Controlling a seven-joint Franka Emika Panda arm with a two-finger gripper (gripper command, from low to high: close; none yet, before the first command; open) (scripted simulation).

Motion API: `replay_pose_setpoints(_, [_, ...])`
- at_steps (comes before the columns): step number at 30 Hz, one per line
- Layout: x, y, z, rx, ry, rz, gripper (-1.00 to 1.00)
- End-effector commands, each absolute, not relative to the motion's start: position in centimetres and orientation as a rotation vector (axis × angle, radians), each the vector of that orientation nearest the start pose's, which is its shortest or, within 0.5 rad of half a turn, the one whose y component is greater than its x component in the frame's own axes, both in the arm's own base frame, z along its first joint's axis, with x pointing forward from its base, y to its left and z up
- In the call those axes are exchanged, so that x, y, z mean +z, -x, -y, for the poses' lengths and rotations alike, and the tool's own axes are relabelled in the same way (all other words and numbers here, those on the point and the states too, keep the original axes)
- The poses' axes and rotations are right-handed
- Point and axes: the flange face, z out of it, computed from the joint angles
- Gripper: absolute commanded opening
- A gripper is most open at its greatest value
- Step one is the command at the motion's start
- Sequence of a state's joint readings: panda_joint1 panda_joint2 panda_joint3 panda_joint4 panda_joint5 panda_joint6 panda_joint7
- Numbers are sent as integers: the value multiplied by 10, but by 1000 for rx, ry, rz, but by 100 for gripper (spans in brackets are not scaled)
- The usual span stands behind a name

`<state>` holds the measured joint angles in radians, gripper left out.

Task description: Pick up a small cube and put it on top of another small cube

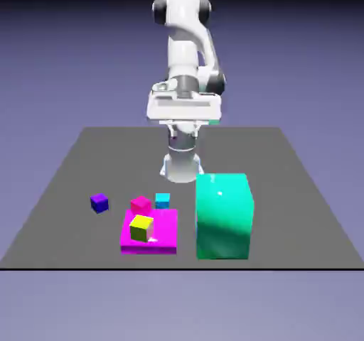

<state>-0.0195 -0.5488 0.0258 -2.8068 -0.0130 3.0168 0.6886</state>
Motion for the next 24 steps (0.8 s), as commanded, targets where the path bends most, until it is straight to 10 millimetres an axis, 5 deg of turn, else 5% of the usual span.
replay_pose_setpoints(1, [440, -394, -2, -1015, 2639, -843, 0])
replay_pose_setpoints(13, [338, -405, 20, -543, 3254, -66, 0])
replay_pose_setpoints(24, [254, -393, 39, 145, 3232, 828, 0])
